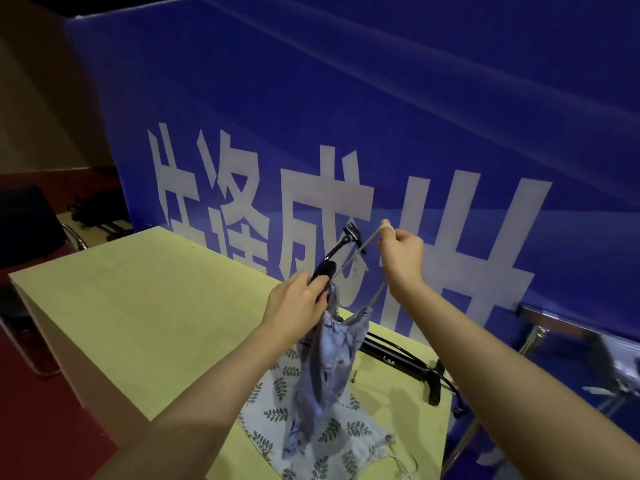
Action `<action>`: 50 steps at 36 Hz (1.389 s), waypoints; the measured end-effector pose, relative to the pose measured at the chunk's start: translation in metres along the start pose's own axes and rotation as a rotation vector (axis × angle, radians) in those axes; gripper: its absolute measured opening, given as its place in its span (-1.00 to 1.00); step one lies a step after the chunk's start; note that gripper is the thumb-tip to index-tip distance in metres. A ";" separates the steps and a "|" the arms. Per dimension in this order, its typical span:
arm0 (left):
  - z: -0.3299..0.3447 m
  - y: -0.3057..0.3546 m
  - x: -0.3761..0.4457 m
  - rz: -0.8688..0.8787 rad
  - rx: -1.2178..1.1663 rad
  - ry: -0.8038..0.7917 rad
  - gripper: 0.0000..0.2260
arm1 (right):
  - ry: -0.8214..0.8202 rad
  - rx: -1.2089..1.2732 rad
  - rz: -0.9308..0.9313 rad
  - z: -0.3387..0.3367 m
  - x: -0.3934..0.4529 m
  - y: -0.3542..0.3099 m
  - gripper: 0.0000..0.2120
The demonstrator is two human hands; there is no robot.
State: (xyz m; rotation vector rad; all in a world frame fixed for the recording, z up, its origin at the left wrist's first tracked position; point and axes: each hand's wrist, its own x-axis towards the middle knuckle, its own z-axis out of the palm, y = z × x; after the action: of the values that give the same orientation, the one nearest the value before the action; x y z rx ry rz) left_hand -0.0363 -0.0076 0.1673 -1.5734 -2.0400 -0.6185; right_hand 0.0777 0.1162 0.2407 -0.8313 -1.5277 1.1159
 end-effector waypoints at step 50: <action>-0.040 0.138 0.062 -0.080 0.115 -0.300 -0.61 | -0.018 0.318 -0.186 -0.082 -0.009 -0.095 -0.66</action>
State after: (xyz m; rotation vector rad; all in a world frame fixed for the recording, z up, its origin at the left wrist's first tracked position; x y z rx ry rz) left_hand 0.0884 0.0463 0.2445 -1.6011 -2.3203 -0.2990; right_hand 0.1630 0.0959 0.3311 -0.4550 -1.3643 1.1895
